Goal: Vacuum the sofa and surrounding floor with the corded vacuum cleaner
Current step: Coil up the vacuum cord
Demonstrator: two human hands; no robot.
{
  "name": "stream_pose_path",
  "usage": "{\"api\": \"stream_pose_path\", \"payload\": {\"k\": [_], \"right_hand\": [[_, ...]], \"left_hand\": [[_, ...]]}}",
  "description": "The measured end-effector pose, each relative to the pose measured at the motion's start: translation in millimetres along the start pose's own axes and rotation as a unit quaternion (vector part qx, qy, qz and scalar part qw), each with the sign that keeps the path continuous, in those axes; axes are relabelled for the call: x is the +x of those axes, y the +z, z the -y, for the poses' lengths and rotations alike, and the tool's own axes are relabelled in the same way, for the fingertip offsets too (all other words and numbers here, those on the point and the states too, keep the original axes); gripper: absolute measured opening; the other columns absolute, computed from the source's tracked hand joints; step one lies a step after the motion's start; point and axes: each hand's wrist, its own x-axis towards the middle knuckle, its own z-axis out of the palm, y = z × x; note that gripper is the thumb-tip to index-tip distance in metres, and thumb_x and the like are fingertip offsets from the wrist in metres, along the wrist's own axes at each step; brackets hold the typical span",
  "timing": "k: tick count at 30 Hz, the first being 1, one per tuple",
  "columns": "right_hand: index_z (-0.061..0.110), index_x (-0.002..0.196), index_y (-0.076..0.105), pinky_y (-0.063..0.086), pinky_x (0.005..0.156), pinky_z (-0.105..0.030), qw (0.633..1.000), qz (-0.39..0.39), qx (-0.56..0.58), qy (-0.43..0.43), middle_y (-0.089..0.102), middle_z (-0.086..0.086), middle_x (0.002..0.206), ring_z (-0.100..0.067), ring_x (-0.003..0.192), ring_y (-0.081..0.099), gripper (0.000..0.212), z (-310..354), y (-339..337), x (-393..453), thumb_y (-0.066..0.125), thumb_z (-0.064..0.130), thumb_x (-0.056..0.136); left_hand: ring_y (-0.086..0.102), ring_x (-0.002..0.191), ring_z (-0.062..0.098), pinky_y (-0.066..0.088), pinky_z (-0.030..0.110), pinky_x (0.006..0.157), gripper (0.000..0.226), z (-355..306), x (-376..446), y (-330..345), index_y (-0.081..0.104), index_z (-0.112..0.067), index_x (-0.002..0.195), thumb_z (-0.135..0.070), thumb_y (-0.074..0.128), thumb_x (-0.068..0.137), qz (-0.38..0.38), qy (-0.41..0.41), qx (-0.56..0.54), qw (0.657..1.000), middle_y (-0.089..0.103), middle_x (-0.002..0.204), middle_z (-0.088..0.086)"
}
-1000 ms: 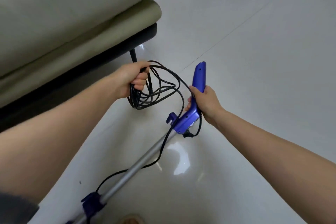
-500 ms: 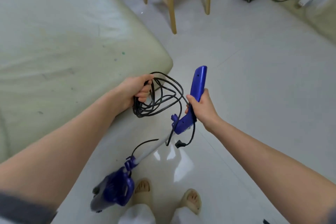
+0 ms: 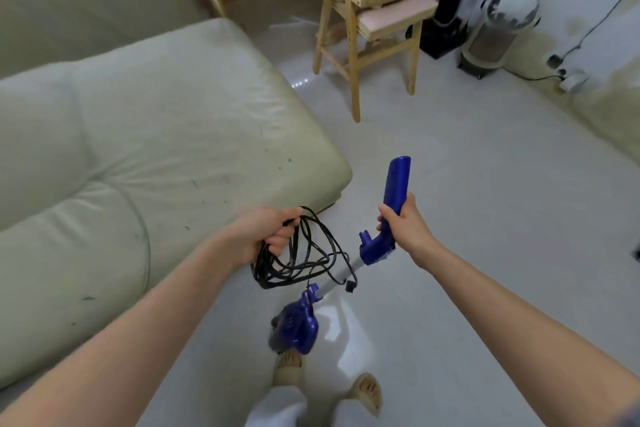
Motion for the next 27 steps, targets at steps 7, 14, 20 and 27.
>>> {"api": "stream_pose_path", "payload": {"k": [7,14,20,27], "right_hand": [[0.003,0.112,0.052,0.058,0.072,-0.030,0.974,0.123,0.185,0.038,0.063,-0.017,0.104,-0.022,0.086,0.070,0.027,23,23,-33,0.065,0.005,0.089],[0.001,0.092,0.068,0.060,0.074,-0.032,0.988,0.120,0.094,-0.029,0.073,-0.014,0.086,-0.023,0.085,0.071,0.029,46,64,-55,0.084,0.007,0.069],[0.017,0.103,0.070,0.053,0.075,-0.018,0.960,0.249,0.038,-0.123,0.074,0.004,0.094,-0.006,0.090,0.068,0.024,61,77,-74,0.074,0.005,0.082],[0.013,0.107,0.069,0.055,0.082,-0.027,0.904,0.304,-0.117,-0.276,0.072,-0.001,0.104,-0.009,0.092,0.067,0.030,103,116,-72,0.068,-0.002,0.082]], "left_hand": [[0.033,0.039,0.007,0.031,0.019,0.038,0.019,33,-16,19,0.056,-0.008,0.087,-0.024,0.055,0.098,-0.095,0.101,-0.022,0.990,0.069,0.070,0.002],[0.066,0.078,0.011,0.054,0.032,0.073,0.036,39,-25,-3,0.061,-0.020,0.094,-0.022,0.083,0.065,-0.190,0.173,0.251,0.933,0.069,0.086,-0.005],[0.068,0.071,0.005,0.053,0.022,0.066,0.037,51,-37,-37,0.067,-0.018,0.094,-0.022,0.086,0.063,-0.151,0.211,0.264,0.929,0.071,0.081,-0.003],[0.066,0.091,0.013,0.053,0.032,0.083,0.040,42,-38,-100,0.066,-0.022,0.102,-0.022,0.084,0.067,-0.148,0.211,0.264,0.930,0.072,0.093,-0.005]]}}
